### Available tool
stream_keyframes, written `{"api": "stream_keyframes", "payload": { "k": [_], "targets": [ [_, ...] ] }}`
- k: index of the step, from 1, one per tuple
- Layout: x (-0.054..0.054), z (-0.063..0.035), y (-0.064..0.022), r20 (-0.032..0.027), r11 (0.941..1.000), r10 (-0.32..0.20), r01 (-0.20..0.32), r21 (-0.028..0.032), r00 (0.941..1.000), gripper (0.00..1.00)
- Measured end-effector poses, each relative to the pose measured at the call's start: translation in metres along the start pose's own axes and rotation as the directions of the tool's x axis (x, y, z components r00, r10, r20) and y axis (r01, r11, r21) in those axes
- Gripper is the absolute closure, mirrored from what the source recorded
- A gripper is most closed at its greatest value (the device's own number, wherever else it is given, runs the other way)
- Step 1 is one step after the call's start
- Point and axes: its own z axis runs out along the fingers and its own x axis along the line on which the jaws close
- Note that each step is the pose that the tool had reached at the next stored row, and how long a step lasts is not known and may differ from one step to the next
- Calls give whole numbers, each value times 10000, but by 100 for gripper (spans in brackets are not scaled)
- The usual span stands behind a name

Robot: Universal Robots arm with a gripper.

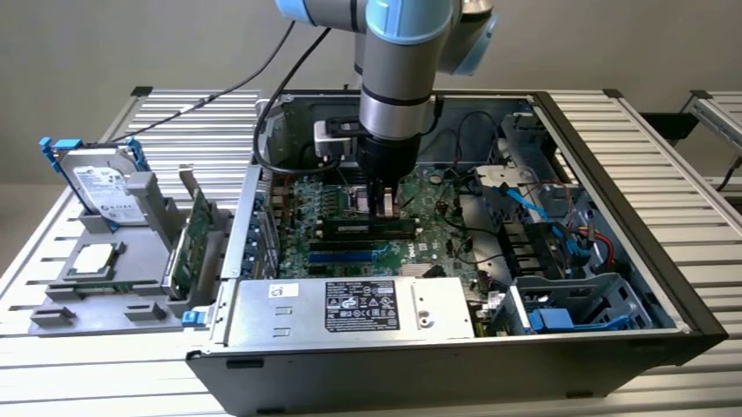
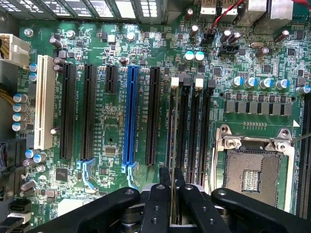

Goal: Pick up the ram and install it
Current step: 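Insert the ram into the slot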

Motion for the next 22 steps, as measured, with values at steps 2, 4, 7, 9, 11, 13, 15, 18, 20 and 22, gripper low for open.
{"api": "stream_keyframes", "payload": {
  "k": [2,4,7,9,11,13,15,18,20,22],
  "targets": [
    [0,6,0,1,10000,1,-1,1,10000,86],
    [0,11,-1,-1,10000,2,-2,0,10000,86],
    [-1,15,-1,-1,10000,2,-2,-2,10000,85],
    [-1,16,-1,0,10000,3,-3,0,10000,79],
    [-1,16,0,0,10000,4,-4,0,10000,73],
    [-1,15,1,0,10000,8,-8,0,10000,61],
    [0,-7,3,2,10000,9,-9,1,10000,55],
    [3,-83,8,0,10000,9,-9,0,10000,49],
    [6,-140,12,0,10000,9,-9,-1,10000,49],
    [8,-216,16,1,10000,9,-9,0,10000,49]
  ]
}}
